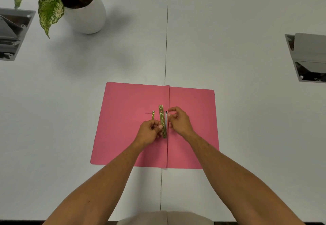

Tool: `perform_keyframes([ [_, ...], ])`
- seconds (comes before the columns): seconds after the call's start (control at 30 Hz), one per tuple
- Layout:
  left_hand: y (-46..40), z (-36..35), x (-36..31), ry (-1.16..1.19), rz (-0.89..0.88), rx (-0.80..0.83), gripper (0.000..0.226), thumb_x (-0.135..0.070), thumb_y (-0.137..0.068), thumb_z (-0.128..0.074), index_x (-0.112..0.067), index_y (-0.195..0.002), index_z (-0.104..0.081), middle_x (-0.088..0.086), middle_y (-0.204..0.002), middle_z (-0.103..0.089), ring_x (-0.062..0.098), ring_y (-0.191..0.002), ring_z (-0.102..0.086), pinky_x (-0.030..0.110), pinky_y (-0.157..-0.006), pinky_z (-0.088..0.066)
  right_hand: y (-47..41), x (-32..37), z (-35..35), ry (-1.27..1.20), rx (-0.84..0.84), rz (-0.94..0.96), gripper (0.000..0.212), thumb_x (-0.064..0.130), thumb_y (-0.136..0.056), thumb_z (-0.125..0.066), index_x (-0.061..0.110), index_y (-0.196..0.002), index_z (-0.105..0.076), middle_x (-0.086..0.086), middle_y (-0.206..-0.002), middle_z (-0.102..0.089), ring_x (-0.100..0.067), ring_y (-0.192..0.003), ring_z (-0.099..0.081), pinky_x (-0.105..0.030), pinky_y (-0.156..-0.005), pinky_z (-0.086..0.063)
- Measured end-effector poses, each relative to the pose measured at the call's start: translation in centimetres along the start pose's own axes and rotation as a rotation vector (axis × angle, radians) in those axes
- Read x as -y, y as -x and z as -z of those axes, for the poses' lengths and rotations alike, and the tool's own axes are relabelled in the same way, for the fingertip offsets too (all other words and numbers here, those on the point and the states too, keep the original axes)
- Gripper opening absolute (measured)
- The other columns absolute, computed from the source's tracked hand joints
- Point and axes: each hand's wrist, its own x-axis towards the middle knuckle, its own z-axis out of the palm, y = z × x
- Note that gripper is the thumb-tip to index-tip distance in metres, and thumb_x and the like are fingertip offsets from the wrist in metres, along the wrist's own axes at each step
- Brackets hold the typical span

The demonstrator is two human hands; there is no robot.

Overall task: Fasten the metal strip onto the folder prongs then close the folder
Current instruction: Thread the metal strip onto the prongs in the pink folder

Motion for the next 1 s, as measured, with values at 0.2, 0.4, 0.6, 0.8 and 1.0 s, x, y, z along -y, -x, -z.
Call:
perform_keyframes([
  [0.2,-0.2,-0.2,0.3,0.023,0.007,0.000,0.017,0.002,-0.092,-0.055,-0.008,-0.081,-0.065,0.014,-0.067,-0.063,0.023,-0.057,-0.057,0.030,-0.060,-0.048,-2.3,1.5,0.0,0.125,0.167,0.037,0.046,-0.002,-0.097,-0.040,0.021,-0.135,-0.054,-0.001,-0.086,-0.058,0.001,-0.069,-0.053,-0.012,-0.060,-0.048],
  [0.4,-0.5,-0.1,0.2,0.058,0.019,0.000,0.023,0.001,-0.091,-0.056,-0.014,-0.077,-0.066,0.014,-0.068,-0.065,0.027,-0.061,-0.059,0.033,-0.062,-0.051,-3.3,2.3,0.0,0.215,0.280,0.025,0.036,-0.005,-0.096,-0.036,0.009,-0.113,-0.066,0.001,-0.081,-0.060,-0.006,-0.063,-0.052,-0.020,-0.057,-0.045],
  [0.6,-0.5,-0.1,0.2,0.077,0.034,0.000,0.019,0.001,-0.092,-0.056,-0.011,-0.081,-0.066,0.014,-0.070,-0.067,0.027,-0.063,-0.061,0.032,-0.062,-0.053,-2.5,1.8,0.0,0.135,0.242,-0.020,0.021,0.002,-0.099,-0.042,0.007,-0.102,-0.062,0.001,-0.071,-0.058,-0.009,-0.061,-0.056,-0.016,-0.055,-0.045],
  [0.8,-0.2,-0.3,0.2,0.070,0.046,-0.001,0.017,0.001,-0.091,-0.056,-0.009,-0.081,-0.066,0.014,-0.070,-0.065,0.023,-0.059,-0.059,0.031,-0.062,-0.052,-2.2,1.4,-0.1,0.115,0.167,-0.008,0.017,0.003,-0.097,-0.050,0.003,-0.100,-0.066,0.004,-0.073,-0.061,-0.005,-0.061,-0.057,-0.013,-0.057,-0.044],
  [1.0,-0.2,-0.3,0.0,0.056,0.044,0.001,0.015,0.001,-0.092,-0.057,-0.007,-0.084,-0.067,0.013,-0.069,-0.065,0.020,-0.057,-0.059,0.027,-0.060,-0.053,-2.4,1.2,-0.2,0.119,0.134,-0.018,0.016,0.002,-0.093,-0.057,0.003,-0.102,-0.070,-0.001,-0.080,-0.066,-0.009,-0.069,-0.062,-0.029,-0.073,-0.057],
])
